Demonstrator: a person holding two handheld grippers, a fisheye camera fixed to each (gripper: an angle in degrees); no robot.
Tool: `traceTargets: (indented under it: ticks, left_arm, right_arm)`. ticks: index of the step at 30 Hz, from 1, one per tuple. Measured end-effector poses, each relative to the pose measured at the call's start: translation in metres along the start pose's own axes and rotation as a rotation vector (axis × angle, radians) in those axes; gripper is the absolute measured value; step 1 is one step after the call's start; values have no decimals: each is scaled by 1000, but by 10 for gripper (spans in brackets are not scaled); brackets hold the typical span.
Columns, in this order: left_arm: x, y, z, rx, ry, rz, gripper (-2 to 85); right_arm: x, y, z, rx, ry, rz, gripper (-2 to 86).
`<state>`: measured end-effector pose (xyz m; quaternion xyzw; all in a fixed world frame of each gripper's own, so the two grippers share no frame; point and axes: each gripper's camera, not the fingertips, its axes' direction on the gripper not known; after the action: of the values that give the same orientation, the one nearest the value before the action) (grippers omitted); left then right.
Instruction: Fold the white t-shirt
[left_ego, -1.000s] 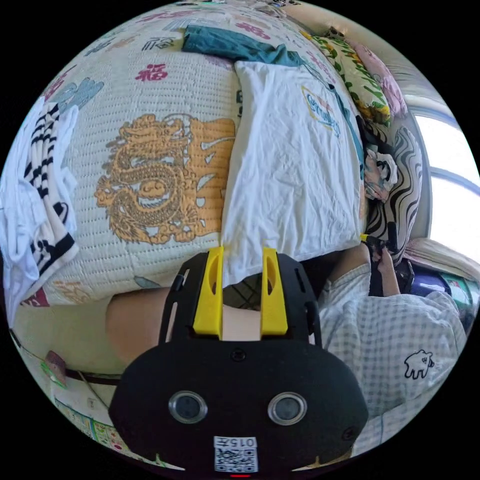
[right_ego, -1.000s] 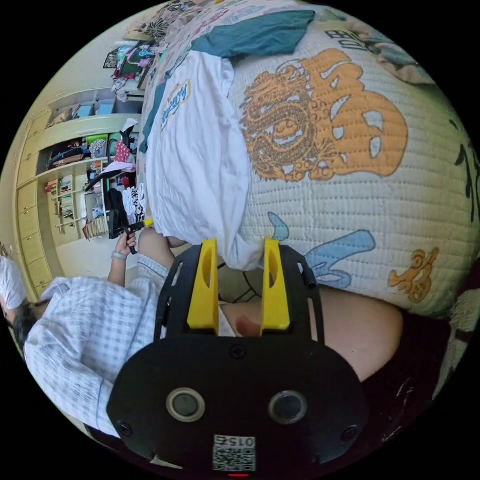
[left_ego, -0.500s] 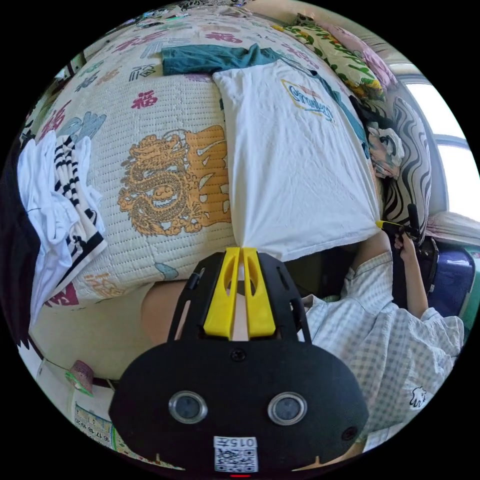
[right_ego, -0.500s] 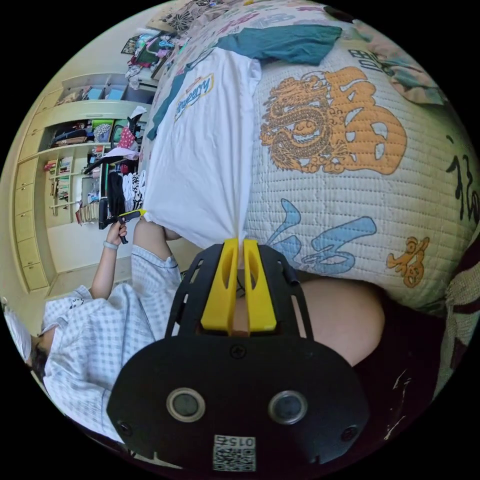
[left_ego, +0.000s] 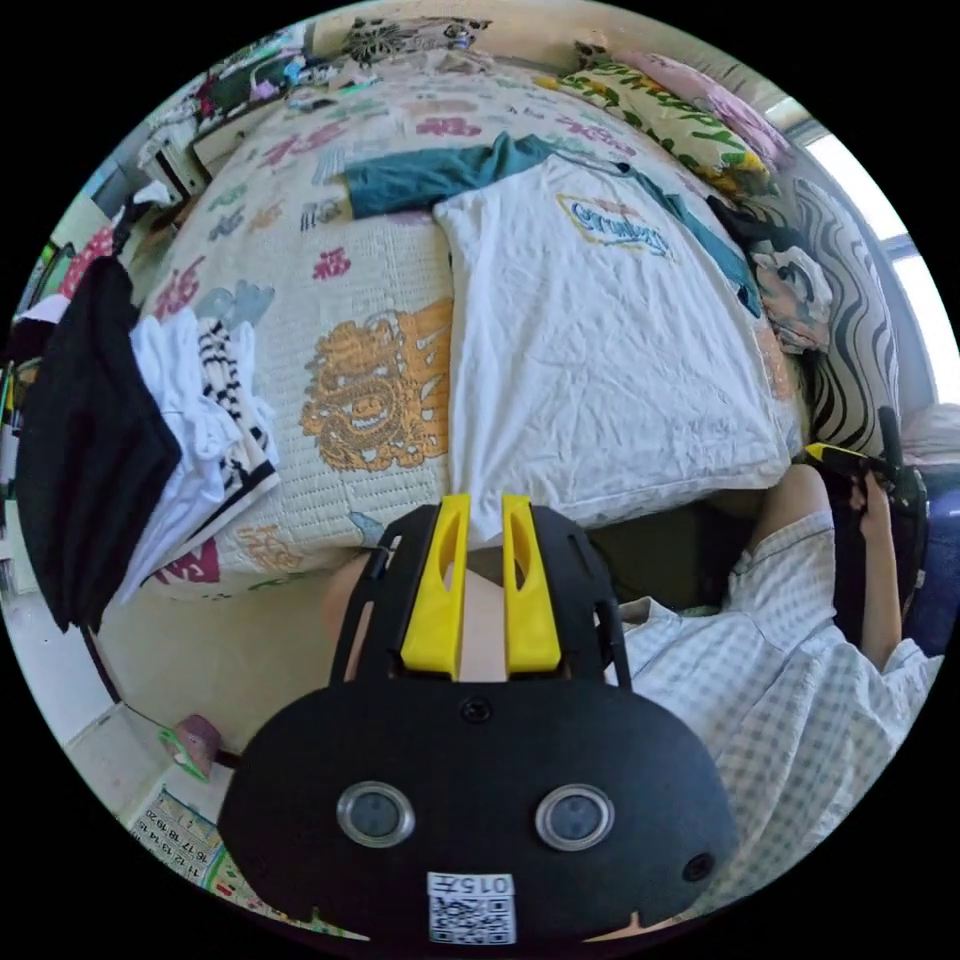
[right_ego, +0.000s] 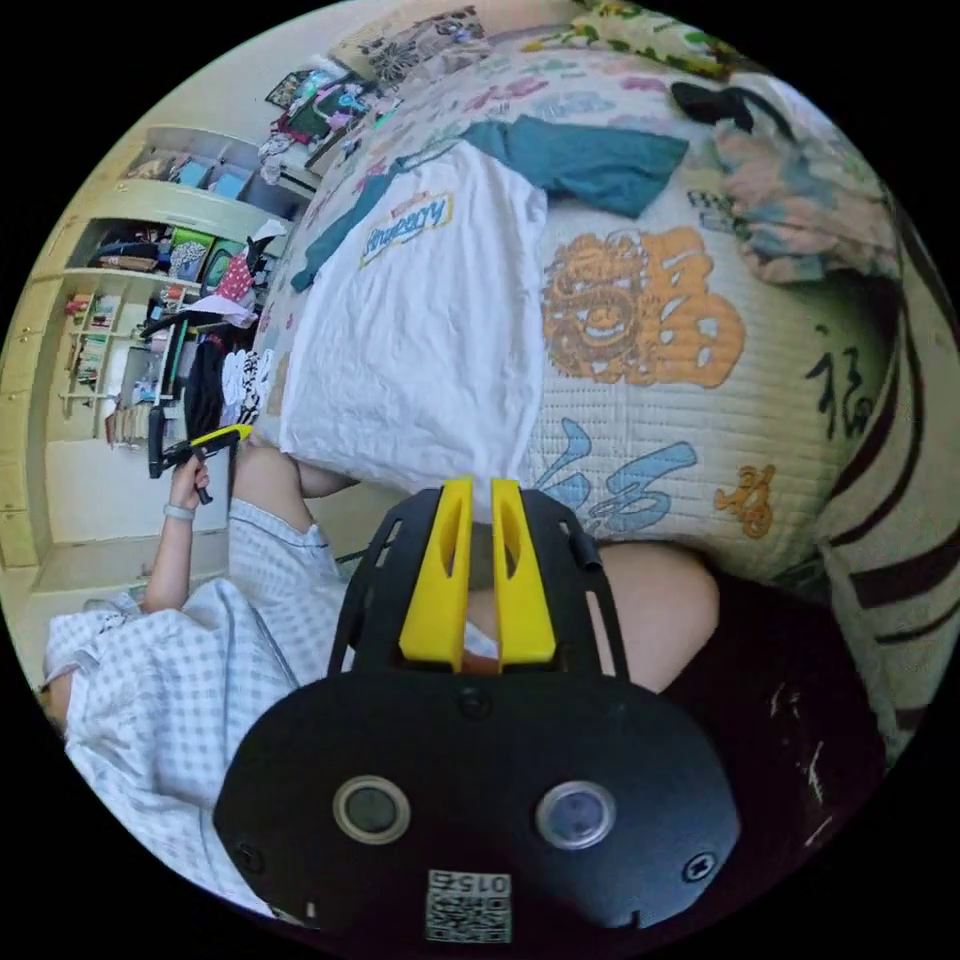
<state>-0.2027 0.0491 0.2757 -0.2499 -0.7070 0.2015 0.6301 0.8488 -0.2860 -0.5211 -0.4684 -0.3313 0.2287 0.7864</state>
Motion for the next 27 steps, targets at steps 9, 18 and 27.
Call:
traceTargets:
  ticks: [9, 18, 27]
  left_arm:
    - [150, 105, -58, 925, -288, 47, 0]
    - [254, 86, -6, 931, -182, 185, 12]
    - [358, -74, 44, 578, 110, 497, 56]
  right_arm:
    - [-144, 135, -14, 947, 507, -294, -4]
    - [-169, 149, 33, 1142, 704, -210, 1]
    - [-59, 81, 31, 913, 541, 29, 57]
